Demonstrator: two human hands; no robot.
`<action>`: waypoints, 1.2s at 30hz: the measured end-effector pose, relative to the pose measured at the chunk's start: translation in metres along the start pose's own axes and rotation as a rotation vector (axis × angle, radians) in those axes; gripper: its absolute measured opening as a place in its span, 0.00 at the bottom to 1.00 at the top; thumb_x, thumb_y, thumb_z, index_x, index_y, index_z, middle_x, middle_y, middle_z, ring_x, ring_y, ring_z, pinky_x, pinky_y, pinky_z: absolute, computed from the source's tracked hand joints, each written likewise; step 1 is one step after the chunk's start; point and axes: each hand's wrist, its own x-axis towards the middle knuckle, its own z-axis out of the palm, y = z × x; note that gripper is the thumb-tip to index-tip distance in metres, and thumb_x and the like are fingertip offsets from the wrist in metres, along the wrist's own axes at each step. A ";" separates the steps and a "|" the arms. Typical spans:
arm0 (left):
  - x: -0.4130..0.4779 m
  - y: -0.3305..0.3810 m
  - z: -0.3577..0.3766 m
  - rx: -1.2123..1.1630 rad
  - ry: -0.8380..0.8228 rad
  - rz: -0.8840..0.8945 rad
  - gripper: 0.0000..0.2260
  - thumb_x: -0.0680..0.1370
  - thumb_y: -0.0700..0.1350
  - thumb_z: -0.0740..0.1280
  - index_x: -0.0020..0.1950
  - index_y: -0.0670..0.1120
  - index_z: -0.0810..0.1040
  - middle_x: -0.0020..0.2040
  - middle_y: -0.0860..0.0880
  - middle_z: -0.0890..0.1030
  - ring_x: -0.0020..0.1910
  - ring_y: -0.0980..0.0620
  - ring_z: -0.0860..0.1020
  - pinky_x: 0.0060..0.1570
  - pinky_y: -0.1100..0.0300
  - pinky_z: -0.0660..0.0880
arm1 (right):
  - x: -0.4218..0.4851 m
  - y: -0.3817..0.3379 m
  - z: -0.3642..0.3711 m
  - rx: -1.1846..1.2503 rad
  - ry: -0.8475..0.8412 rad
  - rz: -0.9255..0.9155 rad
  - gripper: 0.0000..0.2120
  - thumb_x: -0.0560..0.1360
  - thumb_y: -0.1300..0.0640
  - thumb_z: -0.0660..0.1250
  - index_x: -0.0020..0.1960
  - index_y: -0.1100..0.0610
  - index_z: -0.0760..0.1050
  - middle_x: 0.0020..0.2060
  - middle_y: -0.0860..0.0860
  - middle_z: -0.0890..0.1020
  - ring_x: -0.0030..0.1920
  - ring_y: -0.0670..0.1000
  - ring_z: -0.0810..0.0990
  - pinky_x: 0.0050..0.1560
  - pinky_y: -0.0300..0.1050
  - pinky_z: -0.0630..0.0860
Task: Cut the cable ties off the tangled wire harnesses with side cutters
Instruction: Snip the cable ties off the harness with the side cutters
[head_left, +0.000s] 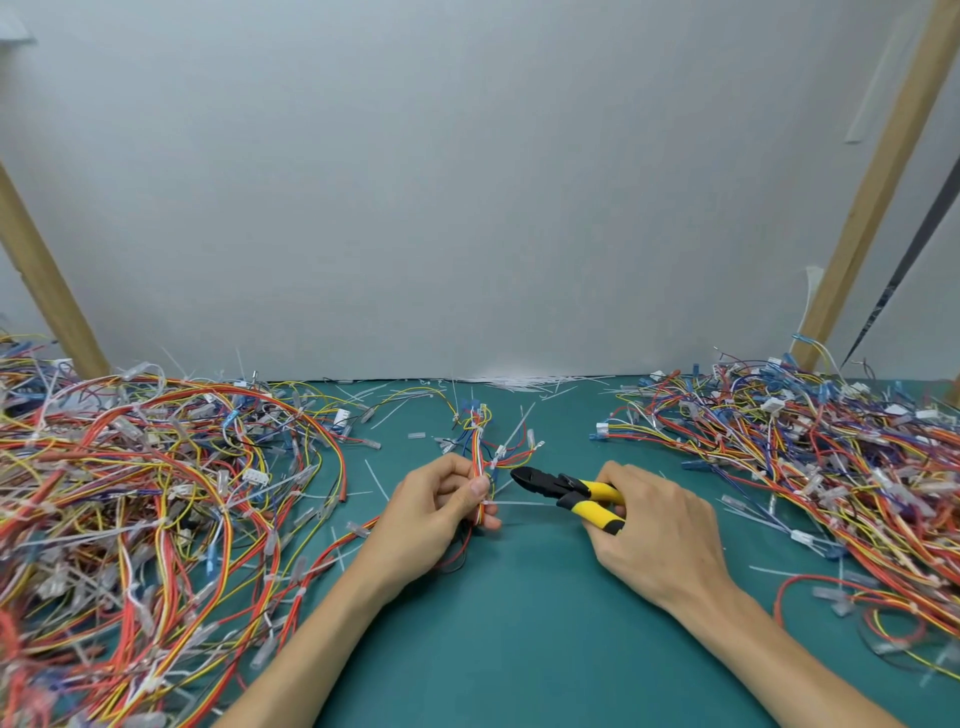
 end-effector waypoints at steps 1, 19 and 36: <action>0.000 -0.001 0.000 0.001 0.001 0.000 0.06 0.81 0.41 0.63 0.49 0.39 0.74 0.37 0.50 0.81 0.40 0.48 0.84 0.46 0.63 0.77 | 0.000 0.000 0.000 -0.009 0.004 -0.006 0.11 0.69 0.42 0.66 0.40 0.47 0.67 0.32 0.45 0.75 0.35 0.51 0.72 0.30 0.44 0.64; 0.002 -0.008 0.000 -0.006 -0.049 0.062 0.15 0.74 0.50 0.68 0.48 0.38 0.76 0.37 0.48 0.83 0.38 0.48 0.84 0.46 0.62 0.77 | 0.002 0.000 0.003 -0.042 0.090 -0.039 0.18 0.66 0.50 0.74 0.54 0.51 0.76 0.45 0.48 0.77 0.46 0.55 0.74 0.44 0.51 0.71; 0.001 -0.006 -0.003 0.081 -0.128 0.120 0.06 0.80 0.42 0.65 0.52 0.42 0.80 0.41 0.48 0.85 0.40 0.53 0.79 0.47 0.65 0.74 | -0.001 -0.003 -0.002 -0.078 0.001 -0.048 0.10 0.70 0.43 0.65 0.41 0.48 0.68 0.32 0.46 0.71 0.36 0.51 0.71 0.31 0.45 0.59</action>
